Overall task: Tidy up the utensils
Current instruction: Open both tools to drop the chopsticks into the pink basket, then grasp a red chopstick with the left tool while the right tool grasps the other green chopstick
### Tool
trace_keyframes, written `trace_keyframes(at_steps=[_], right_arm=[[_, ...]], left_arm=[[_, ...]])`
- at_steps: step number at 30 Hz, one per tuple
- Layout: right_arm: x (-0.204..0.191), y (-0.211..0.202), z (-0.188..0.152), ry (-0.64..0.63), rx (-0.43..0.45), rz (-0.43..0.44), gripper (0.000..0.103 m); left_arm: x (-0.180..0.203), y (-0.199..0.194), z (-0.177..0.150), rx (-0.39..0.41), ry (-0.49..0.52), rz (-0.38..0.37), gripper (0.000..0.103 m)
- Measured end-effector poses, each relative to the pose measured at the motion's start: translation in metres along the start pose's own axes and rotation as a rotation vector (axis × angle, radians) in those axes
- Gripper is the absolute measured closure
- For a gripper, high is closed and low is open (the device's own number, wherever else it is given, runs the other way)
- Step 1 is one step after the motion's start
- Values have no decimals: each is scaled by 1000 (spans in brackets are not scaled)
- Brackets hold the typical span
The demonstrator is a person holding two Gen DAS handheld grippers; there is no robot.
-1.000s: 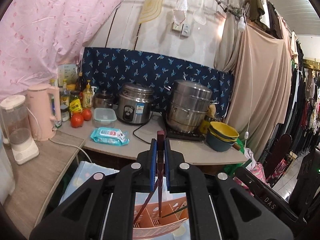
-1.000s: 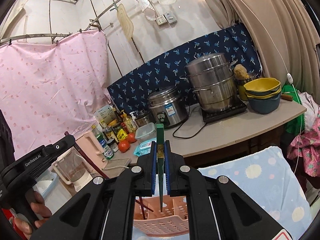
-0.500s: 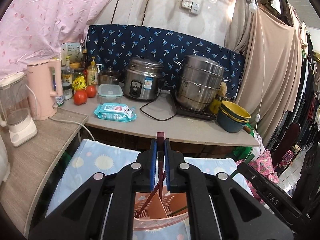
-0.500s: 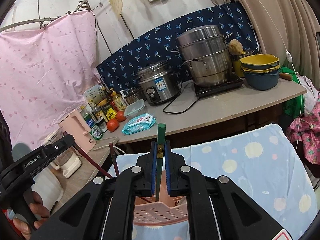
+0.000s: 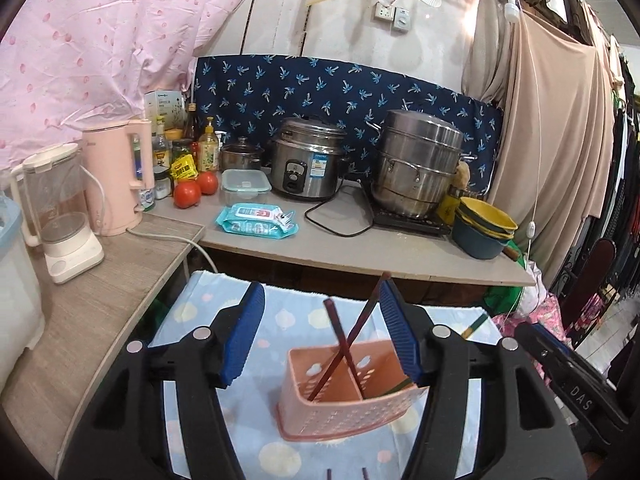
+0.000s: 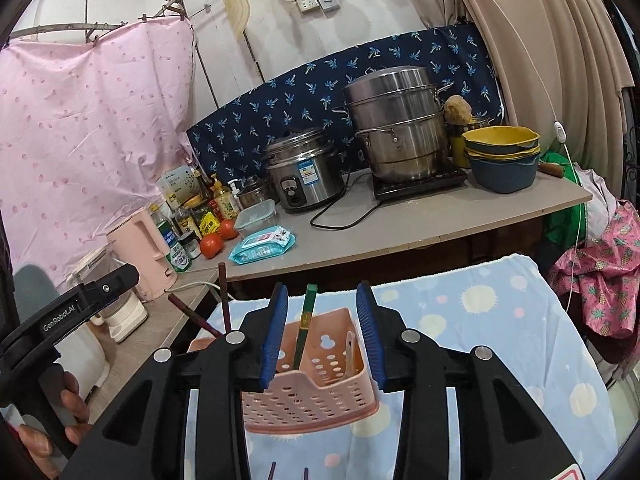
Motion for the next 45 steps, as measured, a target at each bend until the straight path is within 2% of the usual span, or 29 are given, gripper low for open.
trace_keyframes(at_steps=[5, 9, 18, 23, 26, 34, 40, 45], right_arm=[[2, -20, -26, -21, -25, -16, 68], [5, -38, -60, -53, -78, -33, 68], [24, -79, -147, -29, -221, -68, 68], [30, -104, -199, -65, -287, -129, 68], [34, -120, -223, -74, -313, -155, 68], [37, -145, -273, -62, -382, -151, 68], [32, -150, -293, -86, -414, -147, 68], [24, -153, -295, -106, -408, -139, 68]], left_arm=[[-4, -19, -25, -29, 9, 9, 46], [-7, -36, -52, -64, 31, 17, 46], [-12, -72, -138, -185, 39, 16, 46], [-9, -91, -187, -253, 57, 21, 46], [-8, -103, -216, -295, 70, 17, 46], [-6, -119, -281, -416, 67, -7, 46], [-2, -126, -297, -451, 58, -25, 46], [3, -132, -295, -433, 62, -33, 46]])
Point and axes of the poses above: each gripper's, at about its wrist camera, not at the fingertips, and y roughly the way its jaws point, x to its right, z to its top, the point moved 2 cm from there along y, roughly the way its jaws point, and after that the axes turned 6 degrees about y, right-handed, at the moved point
